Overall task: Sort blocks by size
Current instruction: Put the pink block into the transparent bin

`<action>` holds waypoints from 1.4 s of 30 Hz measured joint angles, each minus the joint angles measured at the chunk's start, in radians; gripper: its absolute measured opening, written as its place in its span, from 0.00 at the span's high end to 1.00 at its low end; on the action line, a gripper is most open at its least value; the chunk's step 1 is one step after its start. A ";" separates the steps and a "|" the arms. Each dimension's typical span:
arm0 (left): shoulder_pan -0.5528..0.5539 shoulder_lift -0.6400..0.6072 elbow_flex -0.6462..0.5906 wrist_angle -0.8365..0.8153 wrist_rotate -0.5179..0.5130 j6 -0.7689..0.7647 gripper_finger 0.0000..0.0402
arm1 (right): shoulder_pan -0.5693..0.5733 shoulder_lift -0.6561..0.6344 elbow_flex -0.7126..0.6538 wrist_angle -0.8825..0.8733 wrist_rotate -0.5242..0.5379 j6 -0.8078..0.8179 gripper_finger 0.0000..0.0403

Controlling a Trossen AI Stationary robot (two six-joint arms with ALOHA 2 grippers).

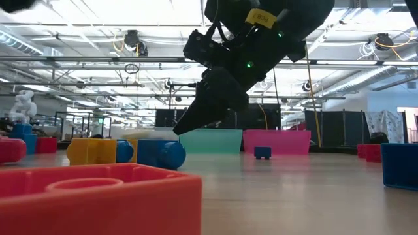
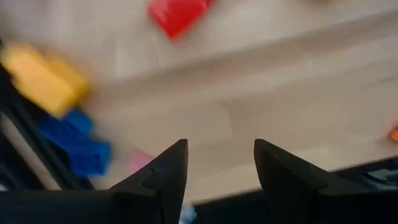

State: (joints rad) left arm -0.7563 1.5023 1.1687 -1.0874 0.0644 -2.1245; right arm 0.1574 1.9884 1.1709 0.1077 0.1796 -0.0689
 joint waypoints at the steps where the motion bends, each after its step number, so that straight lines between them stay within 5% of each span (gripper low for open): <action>1: -0.030 0.011 0.000 0.017 -0.002 -0.056 0.54 | 0.000 0.000 0.000 -0.001 -0.002 0.002 0.52; 8: -0.100 0.133 -0.001 0.166 0.158 -0.121 0.54 | 0.000 0.000 0.000 0.015 -0.003 0.004 0.52; 15: -0.144 0.197 -0.001 0.299 0.190 -0.119 0.54 | 0.001 0.000 0.000 0.063 -0.004 0.004 0.52; 30: -0.322 0.219 -0.001 0.203 0.191 0.011 0.54 | 0.002 0.000 0.000 0.110 -0.032 0.004 0.52; 36: -0.340 0.246 -0.001 0.190 0.137 0.022 0.54 | 0.002 0.000 0.000 0.110 -0.032 0.004 0.52; 42: -0.338 0.301 -0.001 0.198 0.190 0.103 0.54 | 0.002 0.000 0.000 0.109 -0.032 0.004 0.52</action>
State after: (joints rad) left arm -1.0946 1.8033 1.1679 -0.8890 0.2545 -2.0211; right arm 0.1589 1.9884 1.1709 0.2169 0.1474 -0.0647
